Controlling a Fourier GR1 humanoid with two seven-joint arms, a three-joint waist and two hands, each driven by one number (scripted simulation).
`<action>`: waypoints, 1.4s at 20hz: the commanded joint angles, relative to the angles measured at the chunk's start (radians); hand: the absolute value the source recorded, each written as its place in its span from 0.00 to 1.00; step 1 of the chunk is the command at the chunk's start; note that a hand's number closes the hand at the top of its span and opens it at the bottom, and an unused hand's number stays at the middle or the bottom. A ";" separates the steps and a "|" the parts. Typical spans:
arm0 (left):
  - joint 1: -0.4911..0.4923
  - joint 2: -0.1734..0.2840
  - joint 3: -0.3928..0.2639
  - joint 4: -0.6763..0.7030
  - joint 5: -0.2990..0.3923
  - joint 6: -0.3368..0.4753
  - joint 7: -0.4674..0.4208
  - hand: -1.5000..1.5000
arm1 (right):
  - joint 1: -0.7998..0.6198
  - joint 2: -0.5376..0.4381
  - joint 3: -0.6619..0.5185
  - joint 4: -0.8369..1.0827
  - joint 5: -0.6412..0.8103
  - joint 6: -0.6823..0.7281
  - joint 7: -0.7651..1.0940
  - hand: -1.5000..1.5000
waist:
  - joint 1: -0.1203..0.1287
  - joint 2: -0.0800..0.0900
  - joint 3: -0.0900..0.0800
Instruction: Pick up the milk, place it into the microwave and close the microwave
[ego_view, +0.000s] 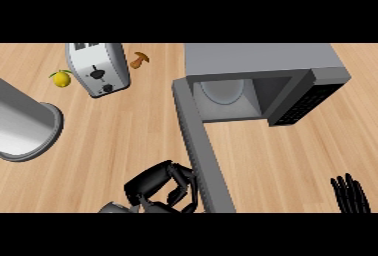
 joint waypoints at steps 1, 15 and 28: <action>-0.037 -0.003 -0.172 0.094 0.027 0.126 0.016 1.00 | 0.111 -0.005 0.050 -0.211 -0.066 0.120 0.029 0.00 | 0.010 0.004 0.001; -0.319 -0.003 -0.570 0.228 0.292 0.716 0.066 1.00 | 0.189 -0.074 0.153 -0.675 -0.220 0.136 0.307 0.00 | -0.044 0.019 0.000; -0.547 -0.002 -0.578 0.329 0.500 1.030 0.034 1.00 | 0.246 -0.121 0.166 -0.865 -0.321 0.111 0.469 0.00 | -0.109 0.035 -0.002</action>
